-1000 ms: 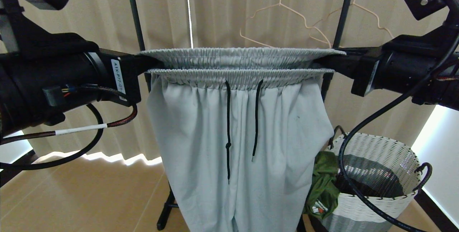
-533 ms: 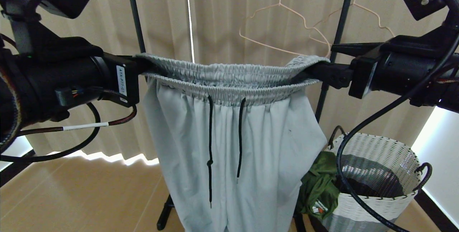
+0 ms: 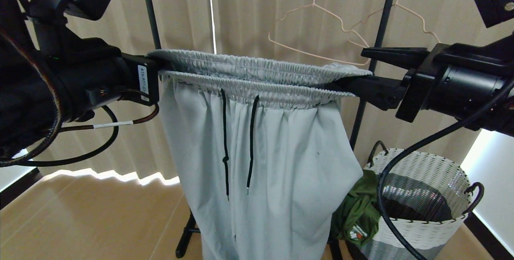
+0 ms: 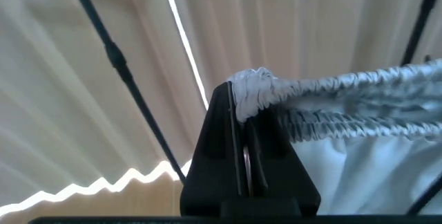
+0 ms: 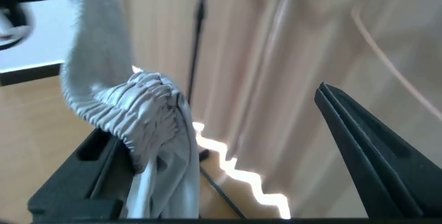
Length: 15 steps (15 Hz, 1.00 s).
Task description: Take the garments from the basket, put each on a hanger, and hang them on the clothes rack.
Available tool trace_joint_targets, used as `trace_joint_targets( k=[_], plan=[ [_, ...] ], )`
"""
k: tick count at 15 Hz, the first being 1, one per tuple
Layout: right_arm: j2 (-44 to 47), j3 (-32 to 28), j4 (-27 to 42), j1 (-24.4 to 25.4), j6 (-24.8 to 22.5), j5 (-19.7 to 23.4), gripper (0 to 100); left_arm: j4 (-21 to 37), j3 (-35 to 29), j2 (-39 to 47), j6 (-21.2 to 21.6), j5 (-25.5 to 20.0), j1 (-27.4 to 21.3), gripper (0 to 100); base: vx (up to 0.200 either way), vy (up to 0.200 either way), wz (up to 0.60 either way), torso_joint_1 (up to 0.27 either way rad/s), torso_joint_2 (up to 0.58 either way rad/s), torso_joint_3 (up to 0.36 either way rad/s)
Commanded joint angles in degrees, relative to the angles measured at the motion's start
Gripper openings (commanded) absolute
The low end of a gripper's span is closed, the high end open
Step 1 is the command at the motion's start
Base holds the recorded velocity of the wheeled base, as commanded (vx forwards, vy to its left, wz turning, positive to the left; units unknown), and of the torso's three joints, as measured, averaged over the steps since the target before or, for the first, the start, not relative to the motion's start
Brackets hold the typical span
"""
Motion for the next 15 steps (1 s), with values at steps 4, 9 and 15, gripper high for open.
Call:
trace_joint_targets(
  k=[4,9,15],
  plan=[
    [-5.3,5.2,-0.3,0.0,-0.3,6.7,100,-0.1,-0.2,0.5,0.0,1.7,0.4,0,0.0,0.0,0.0,0.0,0.0,0.0],
    [-6.1,6.5,-0.2,-1.6,-1.6,5.7,100,0.1,0.5,-0.8,-0.1,1.8,0.4,0,0.0,0.0,0.0,0.0,0.0,0.0],
    [-8.5,10.8,0.0,-11.6,-13.6,-8.1,100,0.6,12.1,-14.4,-0.1,0.9,6.4,0,0.0,0.0,0.0,0.0,0.0,0.0]
  ],
)
